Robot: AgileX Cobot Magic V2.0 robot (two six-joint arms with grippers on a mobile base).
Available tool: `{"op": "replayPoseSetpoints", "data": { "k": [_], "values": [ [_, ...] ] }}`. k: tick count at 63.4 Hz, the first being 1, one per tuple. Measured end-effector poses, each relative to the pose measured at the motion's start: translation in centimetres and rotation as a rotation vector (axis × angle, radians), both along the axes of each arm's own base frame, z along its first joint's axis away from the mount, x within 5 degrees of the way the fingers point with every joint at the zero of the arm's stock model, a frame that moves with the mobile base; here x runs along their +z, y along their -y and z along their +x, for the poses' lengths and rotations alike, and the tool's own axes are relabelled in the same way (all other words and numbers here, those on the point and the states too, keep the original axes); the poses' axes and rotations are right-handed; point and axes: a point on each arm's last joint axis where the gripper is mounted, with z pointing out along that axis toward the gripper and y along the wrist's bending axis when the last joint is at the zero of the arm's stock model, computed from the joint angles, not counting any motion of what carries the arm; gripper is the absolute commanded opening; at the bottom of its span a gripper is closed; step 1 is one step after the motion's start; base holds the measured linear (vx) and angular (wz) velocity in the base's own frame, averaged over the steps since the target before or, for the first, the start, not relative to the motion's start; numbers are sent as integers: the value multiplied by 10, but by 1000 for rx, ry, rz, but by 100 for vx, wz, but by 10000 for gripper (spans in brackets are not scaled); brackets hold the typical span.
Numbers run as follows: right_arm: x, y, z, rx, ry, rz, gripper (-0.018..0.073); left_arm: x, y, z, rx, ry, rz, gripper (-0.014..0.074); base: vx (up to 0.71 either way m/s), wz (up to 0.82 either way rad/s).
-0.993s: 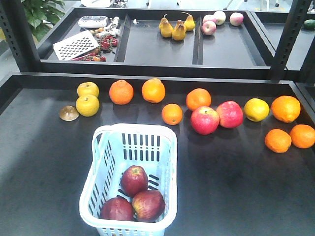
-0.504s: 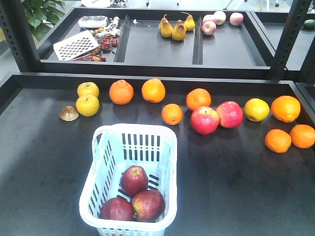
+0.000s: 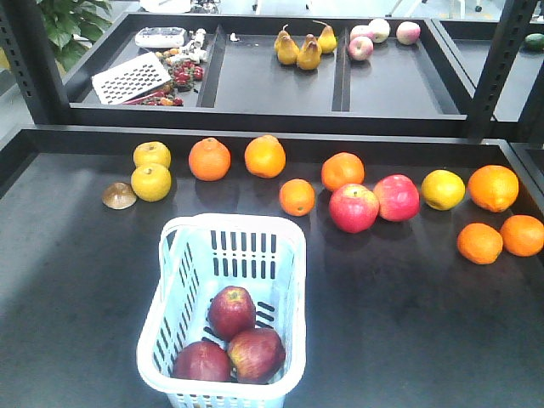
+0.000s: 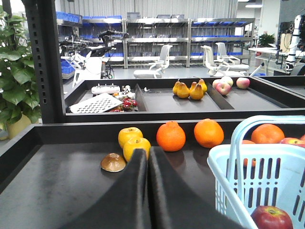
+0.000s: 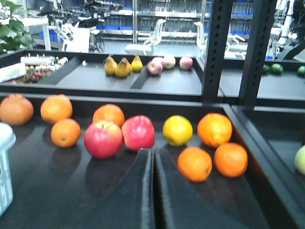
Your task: Pick three apples into basket with both arms
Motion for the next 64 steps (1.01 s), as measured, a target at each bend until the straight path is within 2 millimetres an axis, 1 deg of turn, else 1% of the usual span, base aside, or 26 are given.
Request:
{"op": "replayPoseSetpoints", "data": {
  "k": [6,17,64],
  "values": [
    [-4,0,1,0,8,10,-9,0,0,0,0,-1,0,-6,0,0],
    [-1,0,1,0,33,13,-9,-1,0,0,0,-3,0,-6,0,0],
    [-1,0,1,0,33,14,-9,-1,0,0,0,-3,0,-6,0,0]
  ]
}}
